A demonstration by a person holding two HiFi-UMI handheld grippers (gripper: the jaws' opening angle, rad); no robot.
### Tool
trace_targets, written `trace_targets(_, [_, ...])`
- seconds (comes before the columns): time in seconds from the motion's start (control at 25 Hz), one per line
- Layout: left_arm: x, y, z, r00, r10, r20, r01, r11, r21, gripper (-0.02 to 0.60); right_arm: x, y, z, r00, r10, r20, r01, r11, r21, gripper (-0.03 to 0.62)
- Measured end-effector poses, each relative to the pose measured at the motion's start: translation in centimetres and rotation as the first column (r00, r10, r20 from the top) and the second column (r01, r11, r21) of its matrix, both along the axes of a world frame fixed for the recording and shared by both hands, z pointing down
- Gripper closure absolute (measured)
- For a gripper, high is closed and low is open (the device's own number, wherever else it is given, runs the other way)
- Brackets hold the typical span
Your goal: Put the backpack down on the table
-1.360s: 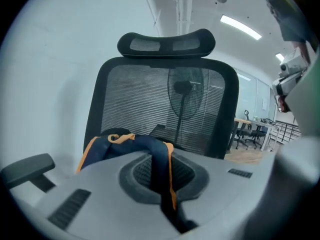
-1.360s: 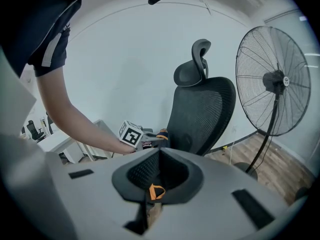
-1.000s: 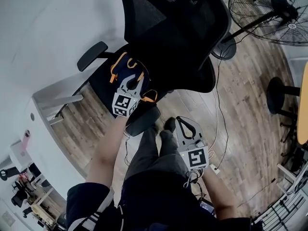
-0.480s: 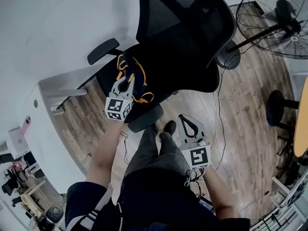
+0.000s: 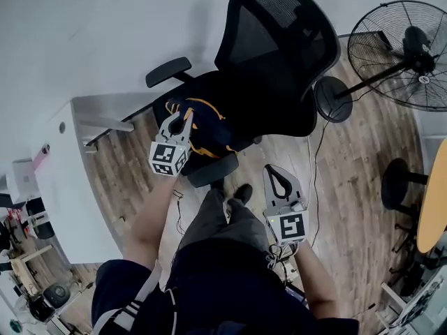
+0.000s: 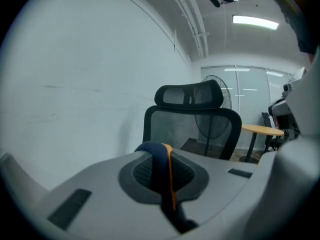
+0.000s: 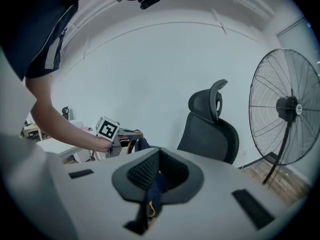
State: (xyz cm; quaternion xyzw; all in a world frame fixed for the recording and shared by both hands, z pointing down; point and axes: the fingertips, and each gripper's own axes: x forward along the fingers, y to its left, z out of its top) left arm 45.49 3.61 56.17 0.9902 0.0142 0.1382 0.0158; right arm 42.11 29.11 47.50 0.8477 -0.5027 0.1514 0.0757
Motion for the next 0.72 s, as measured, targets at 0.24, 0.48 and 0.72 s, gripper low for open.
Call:
trace_targets(0.24, [-2.6,0.4,-5.0,0.997,-0.065,-0.05,0.065,0.998,0.006,0.578,-0.7,1.1,-2.1,0.998,-0.06,-0.034,0.06,0.998,0.005,0.594])
trace_targets(0.48, [-6.3,-0.4,-8.9,0.984,-0.152,-0.088,0.154,0.988,0.017,0.578,-1.3,0.5,-3.3,0.987,-0.149,-0.058,0.151,0.988,0.034,0.594])
trace_targets(0.72, [-10.6,-1.2,-13.3,0.965,-0.229,-0.126,0.238,0.97,0.056,0.578,-3.2,-0.8,-3.9,0.962,-0.263,-0.07,0.267,0.963,0.045,0.594])
